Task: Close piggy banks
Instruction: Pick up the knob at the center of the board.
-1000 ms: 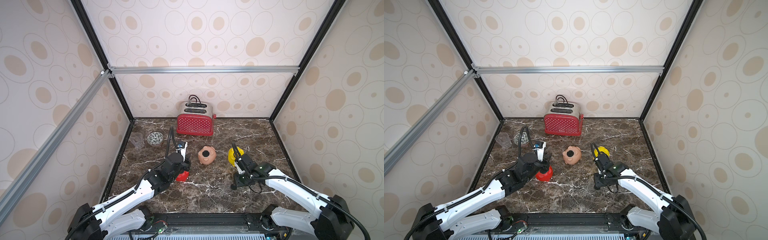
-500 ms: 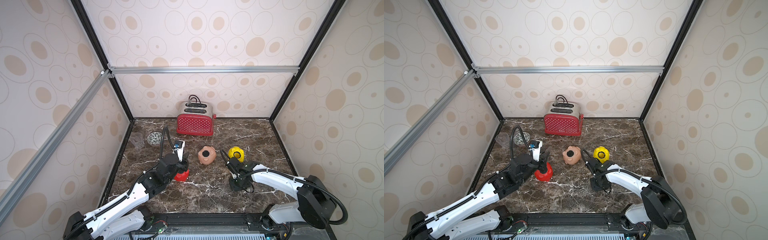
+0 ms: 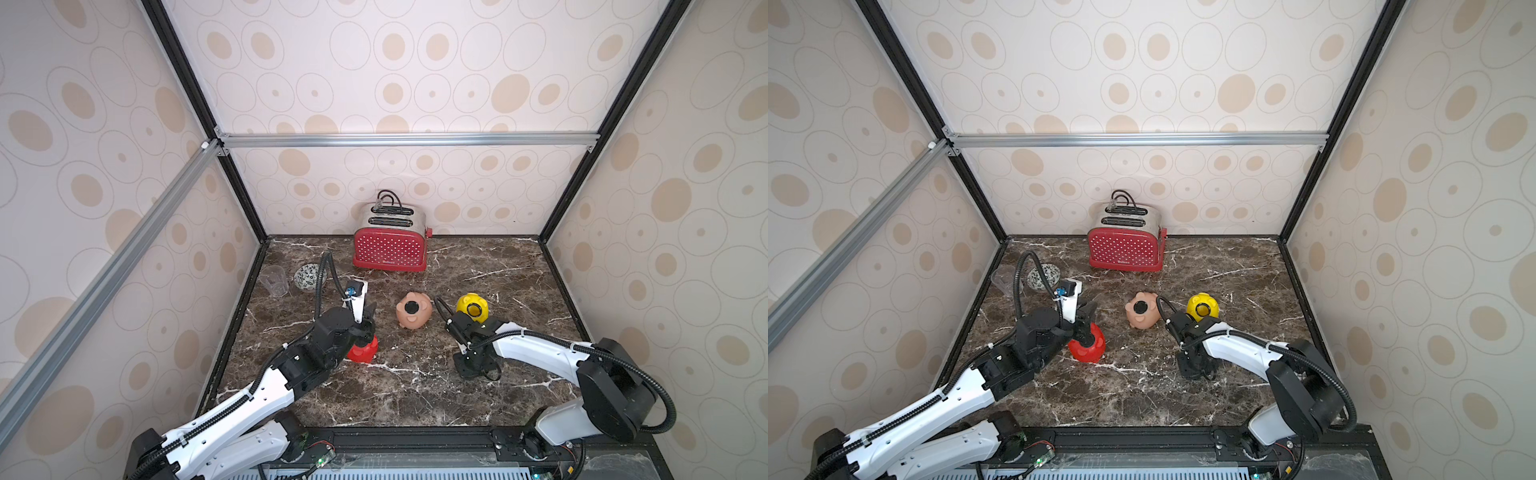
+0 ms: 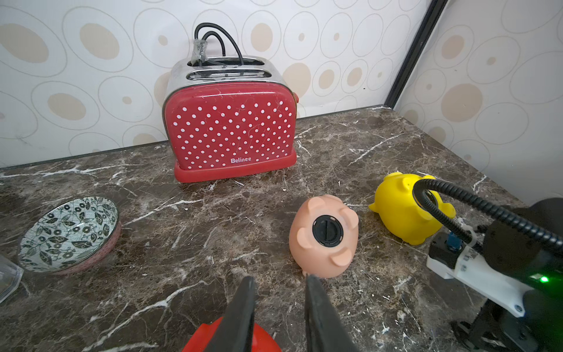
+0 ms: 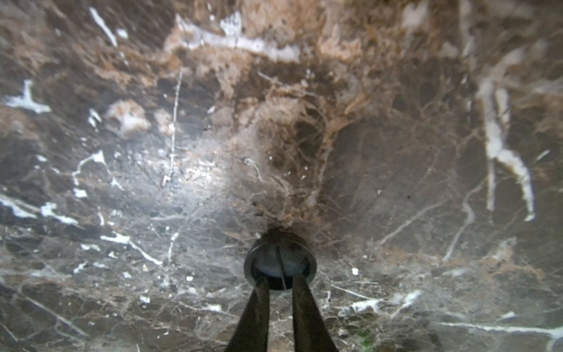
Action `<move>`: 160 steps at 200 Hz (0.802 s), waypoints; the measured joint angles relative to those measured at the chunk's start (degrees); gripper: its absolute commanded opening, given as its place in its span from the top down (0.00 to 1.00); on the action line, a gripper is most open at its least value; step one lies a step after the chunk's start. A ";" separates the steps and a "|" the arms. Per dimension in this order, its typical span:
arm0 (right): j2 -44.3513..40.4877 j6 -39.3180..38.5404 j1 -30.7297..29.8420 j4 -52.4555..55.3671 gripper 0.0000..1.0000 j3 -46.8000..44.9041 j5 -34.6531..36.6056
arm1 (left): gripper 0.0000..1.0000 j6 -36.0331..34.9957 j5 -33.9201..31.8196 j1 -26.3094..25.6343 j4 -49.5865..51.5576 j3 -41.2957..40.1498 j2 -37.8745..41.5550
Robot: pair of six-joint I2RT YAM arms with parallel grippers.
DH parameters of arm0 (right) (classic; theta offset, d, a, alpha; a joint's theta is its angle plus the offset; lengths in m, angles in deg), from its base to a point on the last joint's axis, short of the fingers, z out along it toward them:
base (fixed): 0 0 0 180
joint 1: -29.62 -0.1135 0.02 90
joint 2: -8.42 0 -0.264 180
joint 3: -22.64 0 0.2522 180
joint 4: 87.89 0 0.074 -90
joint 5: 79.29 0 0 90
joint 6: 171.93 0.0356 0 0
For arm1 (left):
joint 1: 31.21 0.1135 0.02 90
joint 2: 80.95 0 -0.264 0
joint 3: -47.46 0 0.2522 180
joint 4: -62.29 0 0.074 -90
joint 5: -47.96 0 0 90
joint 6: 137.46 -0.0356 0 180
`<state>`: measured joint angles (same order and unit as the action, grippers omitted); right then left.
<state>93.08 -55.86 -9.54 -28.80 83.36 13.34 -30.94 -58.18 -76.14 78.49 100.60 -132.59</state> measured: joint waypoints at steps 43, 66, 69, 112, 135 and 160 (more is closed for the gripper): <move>1.07 -0.76 0.00 -0.44 0.84 0.31 0.26 | 0.71 -0.68 -0.94 0.00 0.15 0.02 0.00; 1.70 -0.90 0.00 -0.59 0.86 0.31 0.50 | 0.71 -0.90 -1.03 0.04 0.15 0.02 -0.02; 1.75 -0.92 -0.02 -0.59 0.86 0.31 0.52 | 0.71 -0.92 -1.03 0.04 0.15 0.00 -0.04; 2.75 -0.90 -0.02 -0.59 0.87 0.31 1.05 | 0.71 -0.96 -1.05 0.04 0.22 0.02 -0.57; 3.69 -0.90 -0.02 -0.63 0.87 0.31 1.01 | 0.70 -1.07 -1.11 0.04 0.24 0.09 -0.59; 4.17 -0.92 -0.02 -0.72 0.87 0.52 1.03 | 0.70 -1.18 -1.46 0.04 0.26 0.20 -0.70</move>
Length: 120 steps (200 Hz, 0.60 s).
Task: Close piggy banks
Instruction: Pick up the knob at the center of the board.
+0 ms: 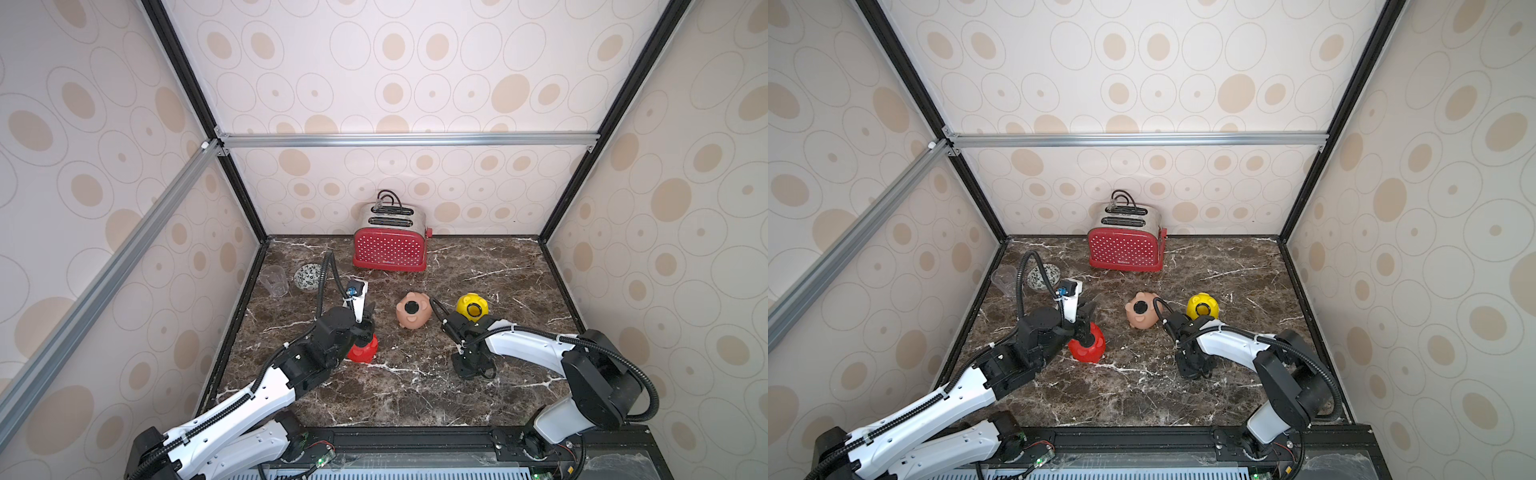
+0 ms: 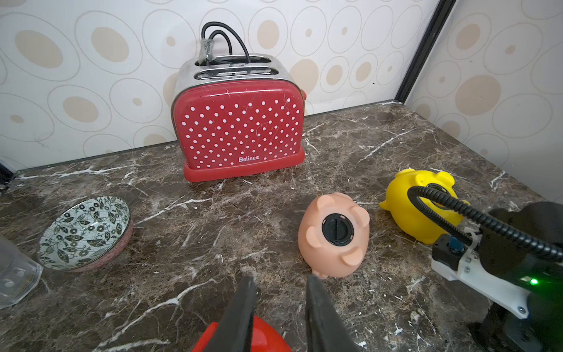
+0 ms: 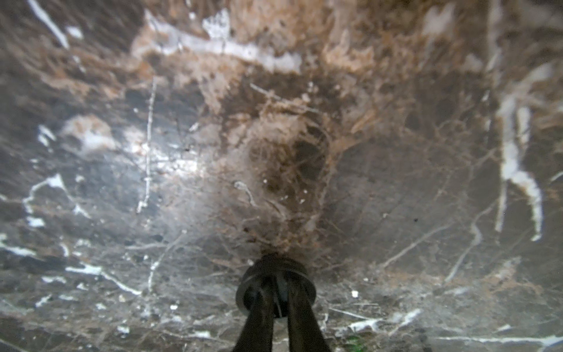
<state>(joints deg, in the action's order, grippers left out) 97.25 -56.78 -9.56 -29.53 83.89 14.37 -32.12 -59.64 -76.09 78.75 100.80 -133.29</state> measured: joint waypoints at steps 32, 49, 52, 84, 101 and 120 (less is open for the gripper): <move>0.68 -0.07 0.00 0.15 0.92 0.48 -0.22 | 0.70 -0.09 -0.13 0.00 0.02 0.02 -0.17; 1.20 -0.28 -0.04 0.37 0.96 0.96 -0.52 | 0.69 -0.20 -0.33 0.00 0.02 0.04 -0.42; 1.31 -0.26 -0.04 0.42 0.96 1.07 -0.59 | 0.69 -0.20 -0.35 0.00 0.02 0.04 -0.44; 1.70 -0.39 -0.04 0.79 1.00 1.42 -0.63 | 0.67 -0.37 -0.63 0.00 0.02 0.11 -0.94; 1.66 -0.39 -0.04 0.76 1.00 1.42 -0.63 | 0.67 -0.39 -0.61 0.00 0.02 0.11 -1.40; 1.40 -0.72 -0.04 0.68 1.00 1.36 -0.61 | 0.67 -0.39 -0.57 0.00 0.02 0.11 -1.75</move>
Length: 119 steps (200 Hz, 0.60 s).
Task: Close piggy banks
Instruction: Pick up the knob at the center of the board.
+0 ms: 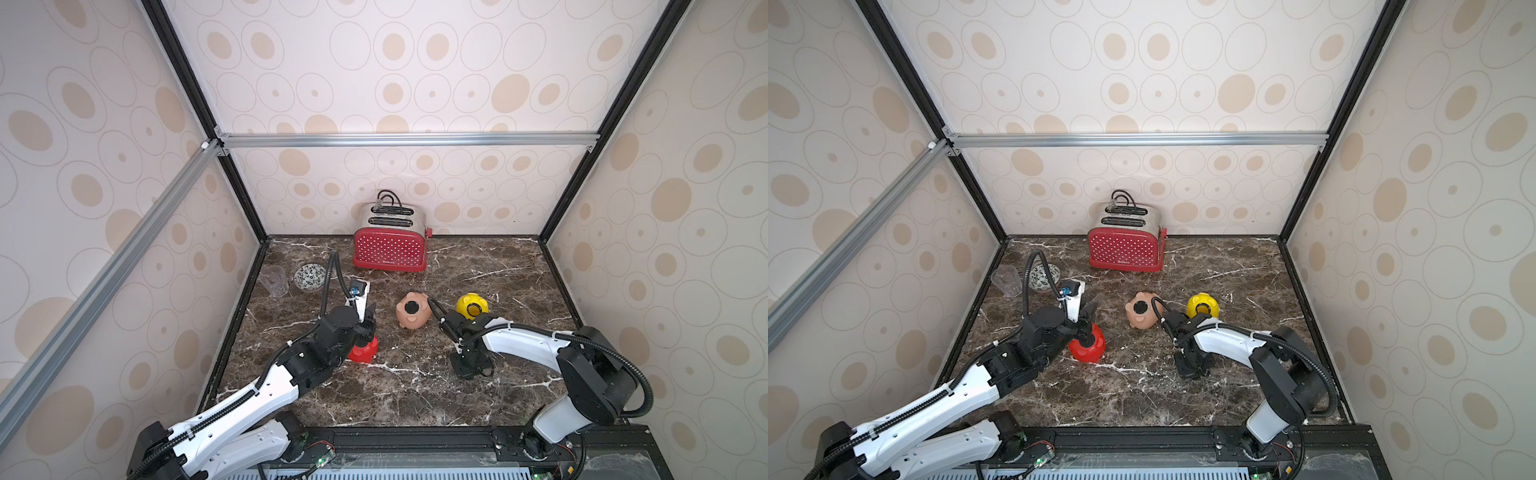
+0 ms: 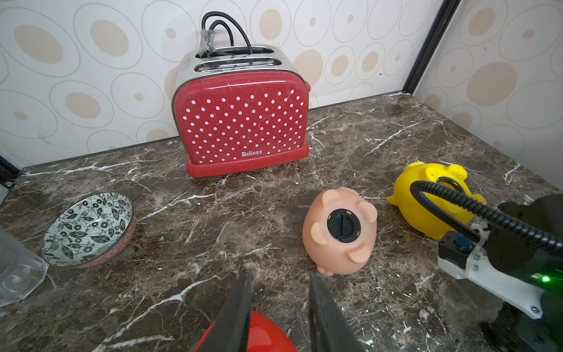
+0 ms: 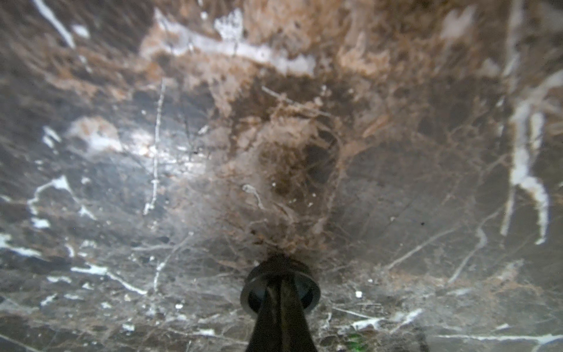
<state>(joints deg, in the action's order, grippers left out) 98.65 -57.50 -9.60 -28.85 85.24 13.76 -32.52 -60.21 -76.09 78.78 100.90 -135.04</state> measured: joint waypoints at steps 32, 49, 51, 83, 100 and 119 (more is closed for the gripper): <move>-1.18 -0.74 0.00 -1.53 1.00 -0.31 1.29 | 0.67 -0.02 0.00 0.00 0.00 0.00 0.00; -3.63 -1.11 0.00 -2.01 1.00 -0.39 1.79 | 0.67 -0.02 0.00 0.00 0.00 0.00 0.02; -3.98 -1.16 0.00 -2.05 1.00 -0.39 1.79 | 0.67 -0.02 0.00 0.00 0.00 0.00 0.02; -8.66 -1.51 0.00 -1.42 1.00 0.33 2.82 | 0.67 0.00 0.04 0.00 -0.02 0.00 0.02; -10.47 -1.84 0.02 -0.26 1.00 1.99 3.89 | 0.67 0.00 0.13 0.00 -0.02 0.00 0.02; -12.70 -2.93 0.02 0.74 1.00 4.87 6.01 | 0.67 0.00 0.48 0.00 -0.02 0.00 0.02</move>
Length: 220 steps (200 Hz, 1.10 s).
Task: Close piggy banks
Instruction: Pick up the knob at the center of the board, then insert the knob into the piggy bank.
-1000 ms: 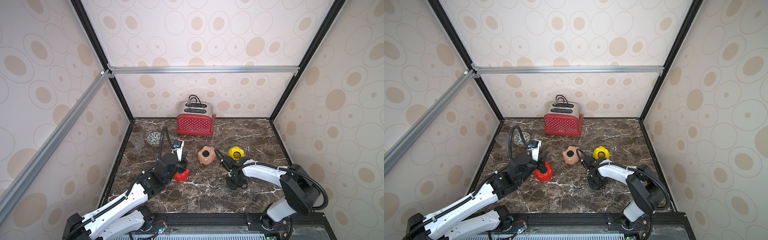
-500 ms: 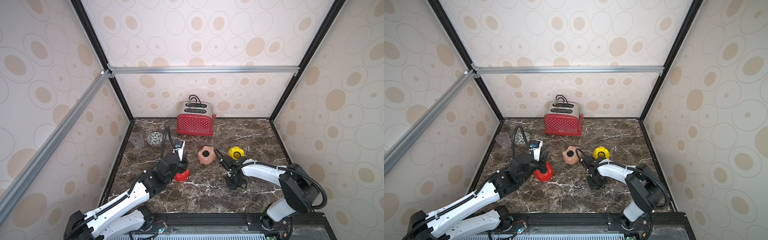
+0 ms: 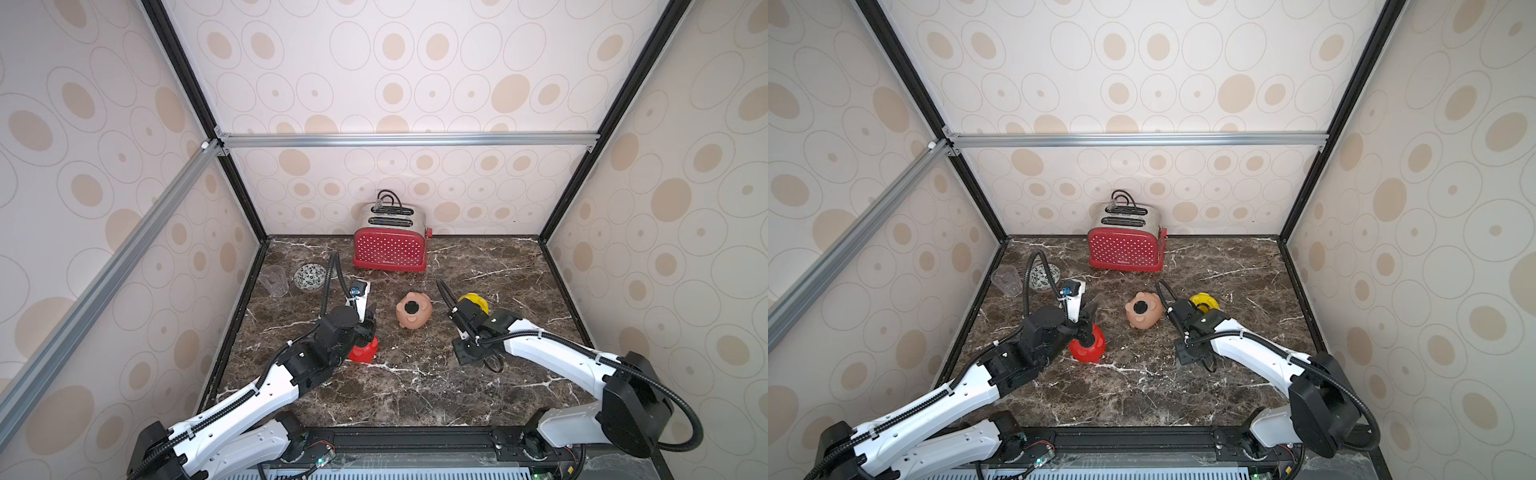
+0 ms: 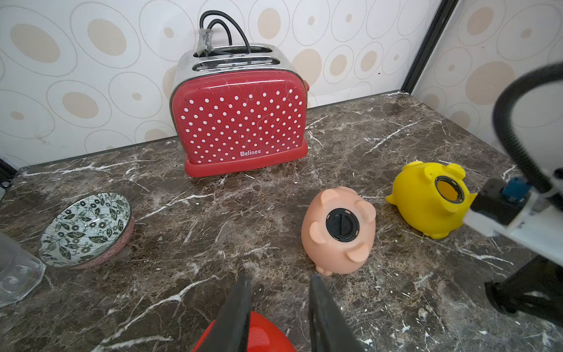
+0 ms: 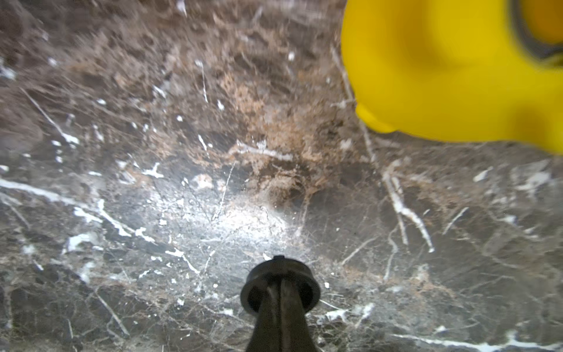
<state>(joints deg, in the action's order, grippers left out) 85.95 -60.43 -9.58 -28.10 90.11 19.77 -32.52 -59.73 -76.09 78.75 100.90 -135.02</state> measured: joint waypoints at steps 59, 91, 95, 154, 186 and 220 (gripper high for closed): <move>-0.81 -6.25 7.82 3.56 1.00 11.43 6.03 | 0.67 0.02 0.92 0.00 -0.02 0.00 0.00; 0.00 -10.64 12.94 3.39 1.00 13.97 6.86 | 0.67 0.04 1.38 0.00 -0.15 0.00 -0.11; 0.33 -11.17 13.38 3.34 1.00 14.53 6.91 | 0.68 0.04 1.53 0.00 -0.20 0.00 -0.20; 3.15 -21.22 17.81 2.29 1.00 18.40 -0.02 | 0.68 0.07 3.41 0.00 -0.04 0.63 -2.29; 3.41 -27.50 18.05 1.16 1.00 18.67 -3.19 | 0.68 0.42 4.94 0.00 -0.04 0.79 -2.25; 5.86 -31.69 18.21 0.61 1.00 18.82 -3.67 | 0.68 0.42 5.49 0.00 -0.07 0.94 -2.05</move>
<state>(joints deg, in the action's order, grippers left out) 91.81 -92.12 8.63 -27.49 108.93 16.10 -32.10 -54.25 -76.09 78.69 101.84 -137.07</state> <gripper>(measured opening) 0.041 0.323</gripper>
